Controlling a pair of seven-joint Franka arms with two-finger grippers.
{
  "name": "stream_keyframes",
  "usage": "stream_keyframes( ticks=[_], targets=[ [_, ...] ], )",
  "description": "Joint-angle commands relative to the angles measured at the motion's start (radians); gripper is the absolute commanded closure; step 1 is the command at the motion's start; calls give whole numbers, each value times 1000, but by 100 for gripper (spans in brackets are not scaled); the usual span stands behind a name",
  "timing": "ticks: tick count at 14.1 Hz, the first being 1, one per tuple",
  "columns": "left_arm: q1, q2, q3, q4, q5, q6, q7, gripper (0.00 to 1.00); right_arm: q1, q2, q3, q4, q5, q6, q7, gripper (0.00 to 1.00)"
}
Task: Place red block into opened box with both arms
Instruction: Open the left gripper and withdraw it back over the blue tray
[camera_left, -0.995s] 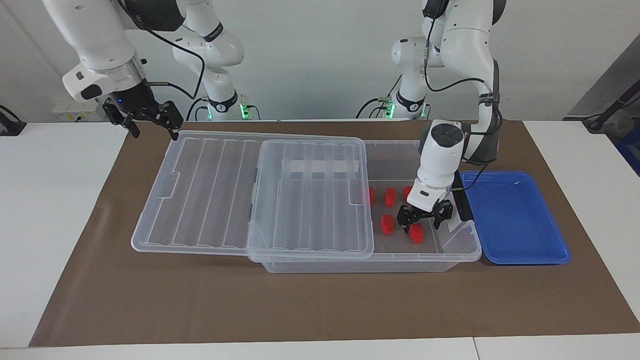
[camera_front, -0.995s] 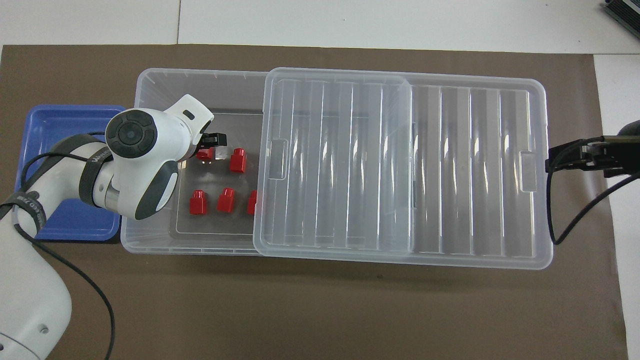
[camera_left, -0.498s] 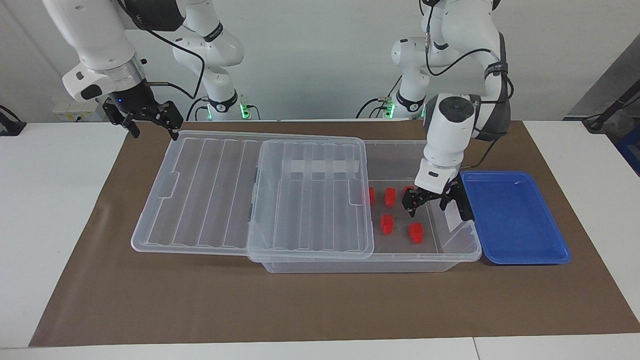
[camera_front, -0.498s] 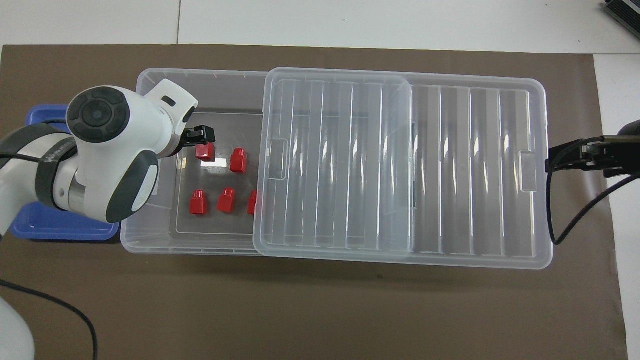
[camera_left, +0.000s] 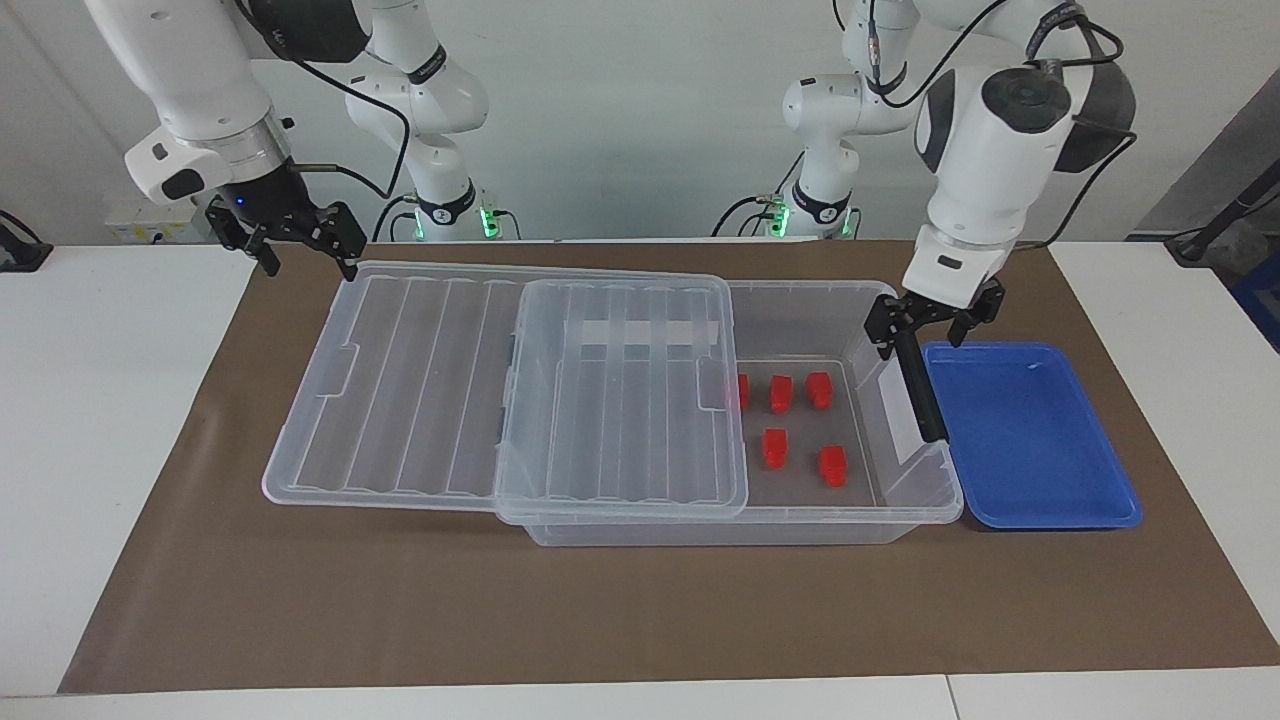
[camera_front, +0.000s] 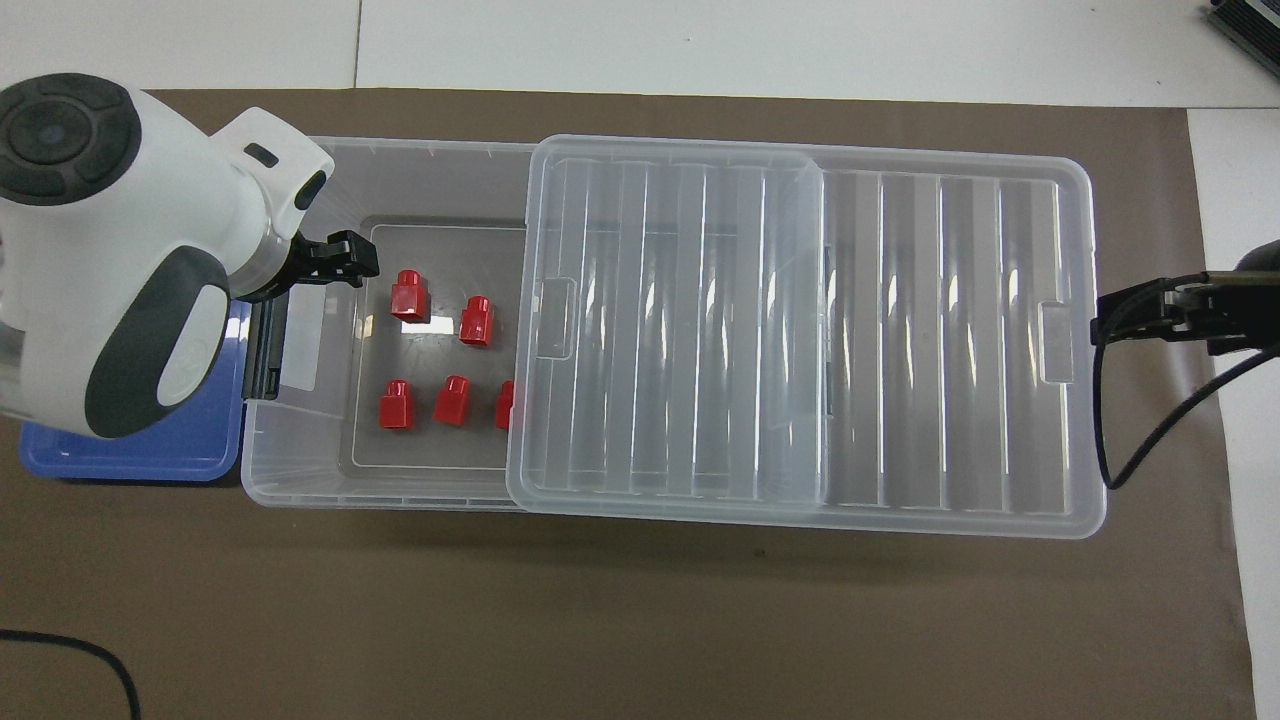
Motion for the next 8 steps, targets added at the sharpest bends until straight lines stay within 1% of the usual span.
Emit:
stream_keyframes(
  ticks=[1, 4, 6, 8],
  targets=[
    [5, -46, 91, -6, -46, -51, 183, 0, -2, 0, 2, 0, 2, 0, 22, 0],
    [-6, -77, 181, -8, -46, -89, 330, 0, -2, 0, 2, -1, 2, 0, 22, 0],
    [-9, -99, 206, -9, -46, -88, 392, 0, -2, 0, 2, -1, 2, 0, 22, 0],
    [-13, -109, 209, -31, -45, -75, 408, 0, -4, 0, 2, -3, 2, 0, 22, 0]
  ],
)
